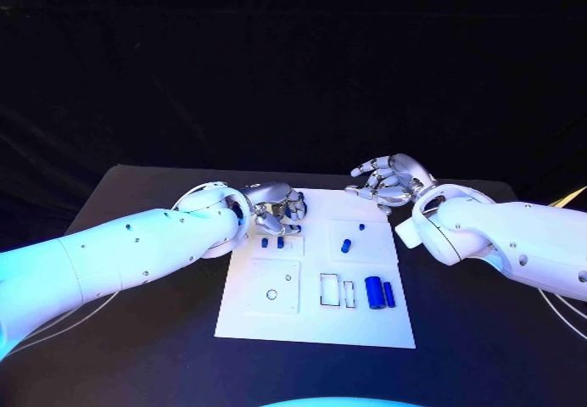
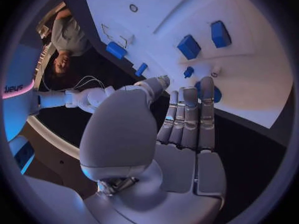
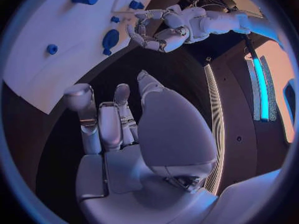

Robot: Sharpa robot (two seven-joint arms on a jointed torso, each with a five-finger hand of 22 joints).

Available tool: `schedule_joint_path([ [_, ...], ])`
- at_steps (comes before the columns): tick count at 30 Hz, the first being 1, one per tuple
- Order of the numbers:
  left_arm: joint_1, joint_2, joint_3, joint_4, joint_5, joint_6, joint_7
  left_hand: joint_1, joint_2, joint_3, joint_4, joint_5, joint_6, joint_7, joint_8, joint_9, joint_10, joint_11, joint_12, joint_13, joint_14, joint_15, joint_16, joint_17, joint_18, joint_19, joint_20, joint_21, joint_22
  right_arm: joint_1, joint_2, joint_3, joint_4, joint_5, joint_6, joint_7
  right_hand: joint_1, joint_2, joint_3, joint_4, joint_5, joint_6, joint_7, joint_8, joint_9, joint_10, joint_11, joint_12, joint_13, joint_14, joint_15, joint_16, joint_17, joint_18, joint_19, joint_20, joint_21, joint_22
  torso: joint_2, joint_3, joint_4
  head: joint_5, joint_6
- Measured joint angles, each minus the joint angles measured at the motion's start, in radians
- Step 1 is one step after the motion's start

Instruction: Assemble the parts on the task board

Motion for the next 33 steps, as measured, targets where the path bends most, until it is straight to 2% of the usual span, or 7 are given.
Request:
schedule_joint_path([
  [3, -0.004, 0.020, -0.001, -0.021, -0.026, 0.005, -0.005, 0.000, 0.000, 0.000, 0.000, 0.000, 0.003, -0.003, -0.017, -0.005, 0.000, 0.000, -0.009, -0.009, 0.003, 0.003, 0.013, 0.001, 0.000, 0.000, 0.000, 0.000, 0.000, 0.000, 0.001, 0.000, 0.000, 0.000, -0.004, 0.007, 0.000, 0.000, 0.004, 0.004, 0.000, -0.016, 0.002, 0.000, 0.000, -0.010, -0.003, -0.015, -0.022, -0.010, -0.009, -0.034, -0.030, 0.006, -0.005, -0.002, -0.058, -0.035, 0.000, 0.0005, -0.0008, -0.001, 0.001],
  [4, -0.005, 0.025, -0.001, -0.027, -0.031, 0.007, -0.007, 0.000, 0.000, 0.000, 0.000, 0.000, 0.003, -0.003, -0.021, -0.011, 0.000, 0.000, -0.012, -0.013, 0.009, 0.002, 0.022, 0.002, 0.000, 0.000, 0.000, 0.001, 0.000, 0.000, 0.002, 0.000, -0.001, 0.000, -0.005, 0.009, 0.000, 0.000, 0.004, 0.004, 0.000, -0.016, 0.002, 0.000, 0.000, -0.020, 0.001, -0.015, -0.027, -0.010, -0.009, -0.042, -0.041, 0.029, -0.005, -0.003, -0.070, -0.046, 0.001, 0.0010, -0.0010, -0.001, 0.001],
  [16, -0.007, 0.074, -0.001, -0.081, -0.063, 0.043, -0.048, -0.006, -0.006, 0.000, 0.000, 0.000, 0.021, 0.001, -0.029, -0.033, -0.008, 0.007, -0.029, -0.030, 0.030, 0.005, 0.045, 0.002, 0.000, 0.001, 0.000, 0.001, 0.001, 0.000, 0.005, 0.000, -0.001, 0.000, -0.008, 0.017, 0.000, 0.000, 0.019, -0.006, 0.000, -0.016, 0.002, 0.000, 0.000, -0.025, -0.003, -0.026, -0.036, -0.029, -0.007, -0.042, -0.045, 0.030, -0.017, -0.001, -0.078, -0.053, 0.001, 0.0017, -0.0007, -0.004, -0.001],
  [17, -0.007, 0.076, -0.001, -0.084, -0.064, 0.045, -0.052, -0.006, -0.006, 0.000, 0.000, 0.000, 0.024, -0.003, -0.029, -0.033, -0.007, 0.007, -0.032, -0.032, 0.030, 0.005, 0.045, 0.002, 0.003, 0.001, 0.000, 0.001, 0.002, 0.000, 0.005, 0.000, -0.001, 0.000, -0.008, 0.017, 0.000, 0.000, 0.026, 0.001, 0.000, -0.016, 0.002, 0.000, 0.000, -0.025, -0.004, -0.026, -0.036, -0.029, -0.007, -0.042, -0.045, 0.030, -0.017, -0.001, -0.078, -0.053, 0.001, 0.0017, -0.0004, -0.004, -0.001],
  [18, -0.007, 0.078, -0.001, -0.087, -0.064, 0.047, -0.056, -0.006, -0.006, -0.008, -0.008, 0.000, 0.025, -0.003, -0.029, -0.037, -0.007, 0.007, -0.032, -0.035, 0.030, 0.005, 0.055, 0.005, 0.025, 0.001, 0.000, 0.002, 0.003, 0.000, 0.005, 0.000, -0.001, 0.000, -0.008, 0.017, 0.000, 0.000, 0.026, 0.001, 0.000, -0.016, 0.002, 0.000, 0.000, -0.025, -0.003, -0.026, -0.036, -0.029, -0.007, -0.042, -0.045, 0.030, -0.017, -0.001, -0.078, -0.053, 0.000, 0.0017, -0.0001, -0.004, -0.002],
  [24, -0.007, 0.086, -0.001, -0.100, -0.067, 0.057, -0.074, 0.001, 0.001, 0.011, -0.041, 0.000, 0.046, -0.010, -0.046, -0.055, -0.007, 0.007, -0.032, -0.045, 0.046, 0.007, 0.080, 0.013, 0.023, 0.008, 0.007, 0.025, 0.015, 0.000, 0.006, 0.000, -0.001, 0.000, -0.007, 0.017, 0.000, 0.000, 0.026, 0.001, 0.000, -0.016, 0.002, 0.000, -0.001, -0.025, -0.004, -0.026, -0.038, -0.029, -0.006, -0.042, -0.046, 0.030, -0.017, -0.001, -0.078, -0.053, -0.001, 0.0016, 0.0012, -0.005, -0.003],
  [33, -0.007, 0.098, -0.001, -0.113, -0.074, 0.058, -0.085, 0.005, 0.005, 0.011, -0.041, 0.000, 0.062, -0.012, -0.046, -0.062, -0.007, 0.007, -0.040, -0.054, 0.046, 0.007, 0.080, 0.012, 0.023, 0.008, 0.007, 0.040, 0.023, 0.000, 0.009, 0.000, -0.003, 0.000, -0.005, 0.017, 0.000, 0.000, 0.026, 0.001, 0.000, -0.016, 0.002, 0.000, -0.001, -0.035, 0.000, -0.026, -0.039, -0.029, -0.007, -0.042, -0.046, 0.030, -0.017, -0.001, -0.078, -0.053, -0.001, 0.0010, 0.0015, -0.006, -0.004],
])
